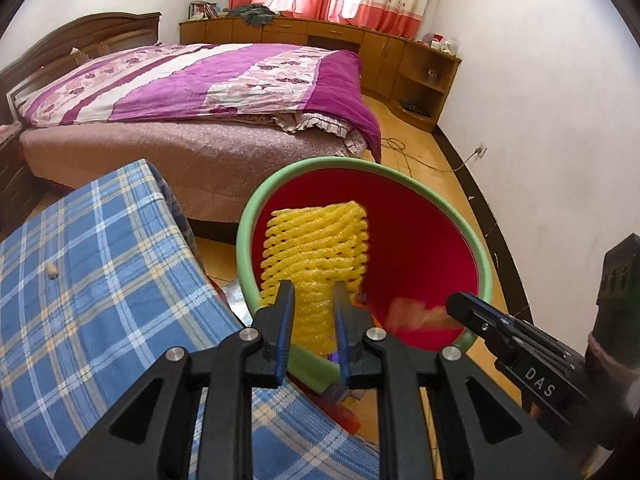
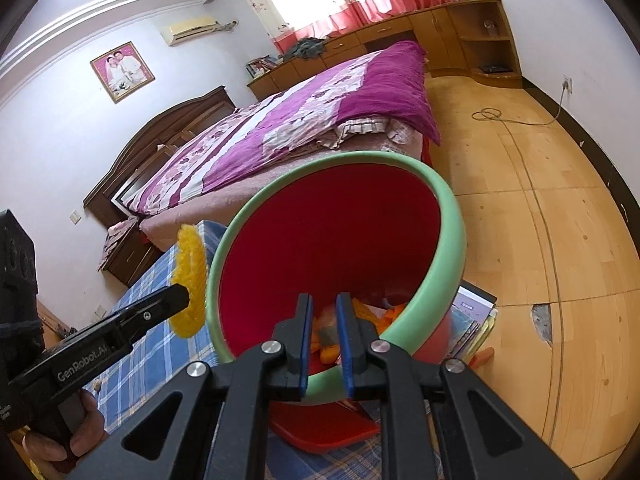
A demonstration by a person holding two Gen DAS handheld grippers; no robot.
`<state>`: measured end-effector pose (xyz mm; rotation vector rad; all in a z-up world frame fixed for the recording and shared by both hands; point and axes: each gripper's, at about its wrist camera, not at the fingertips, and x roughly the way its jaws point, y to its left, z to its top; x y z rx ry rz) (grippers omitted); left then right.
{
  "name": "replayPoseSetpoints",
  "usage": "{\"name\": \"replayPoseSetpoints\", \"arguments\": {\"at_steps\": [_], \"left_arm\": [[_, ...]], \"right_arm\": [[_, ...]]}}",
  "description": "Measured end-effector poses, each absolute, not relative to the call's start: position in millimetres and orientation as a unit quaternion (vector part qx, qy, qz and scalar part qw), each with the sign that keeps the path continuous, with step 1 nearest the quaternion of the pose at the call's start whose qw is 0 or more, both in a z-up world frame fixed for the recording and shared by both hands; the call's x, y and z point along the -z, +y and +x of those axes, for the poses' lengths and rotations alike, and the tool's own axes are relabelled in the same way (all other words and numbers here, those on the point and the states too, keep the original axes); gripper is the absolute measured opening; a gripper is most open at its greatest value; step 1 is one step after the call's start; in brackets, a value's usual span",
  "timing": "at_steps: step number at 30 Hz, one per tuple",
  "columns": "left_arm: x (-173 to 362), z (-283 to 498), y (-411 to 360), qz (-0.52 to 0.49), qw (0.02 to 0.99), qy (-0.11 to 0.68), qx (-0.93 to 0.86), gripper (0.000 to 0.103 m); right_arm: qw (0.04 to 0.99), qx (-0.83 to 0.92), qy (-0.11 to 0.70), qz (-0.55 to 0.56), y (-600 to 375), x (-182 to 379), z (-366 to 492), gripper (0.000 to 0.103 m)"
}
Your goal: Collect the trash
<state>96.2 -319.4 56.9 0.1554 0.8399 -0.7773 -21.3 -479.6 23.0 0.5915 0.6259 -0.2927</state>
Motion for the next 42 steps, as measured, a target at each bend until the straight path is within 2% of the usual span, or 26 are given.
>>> {"name": "replayPoseSetpoints", "arguments": {"at_steps": [1, 3, 6, 9, 14, 16, 20, 33, 42], "left_arm": [[-56, 97, -320, 0.072, 0.836, 0.399, 0.369, 0.021], [-54, 98, -320, 0.071, 0.835, 0.404, 0.366, 0.034], [-52, 100, -319, 0.066, 0.834, 0.407, 0.365, 0.038], [-52, 102, -315, 0.058, 0.834, 0.413, 0.362, 0.040], [-54, 100, -299, 0.043, 0.836, 0.419, 0.351, 0.042], [-56, 99, -292, 0.039, 0.838, 0.420, 0.346, 0.043], [-59, 93, -271, 0.031, 0.846, 0.418, 0.330, 0.047], [-78, 69, -184, -0.003, 0.880, 0.400, 0.256, 0.047], [-83, 44, -124, -0.008, 0.908, 0.376, 0.185, 0.047]], "right_arm": [[0.897, 0.142, 0.303, 0.288, -480, -22, -20, 0.016], [0.896, 0.143, 0.304, 0.290, -479, -21, -21, 0.016], [0.896, 0.143, 0.302, 0.291, -476, -23, -23, 0.016], [0.898, 0.141, 0.300, 0.290, -475, -25, -24, 0.021], [0.902, 0.134, 0.298, 0.282, -471, -31, -27, 0.028], [0.903, 0.131, 0.298, 0.280, -466, -34, -27, 0.037], [0.906, 0.123, 0.299, 0.274, -453, -40, -30, 0.043], [0.922, 0.077, 0.298, 0.235, -383, -66, -40, 0.075], [0.929, 0.050, 0.306, 0.202, -333, -76, -46, 0.082]]}}
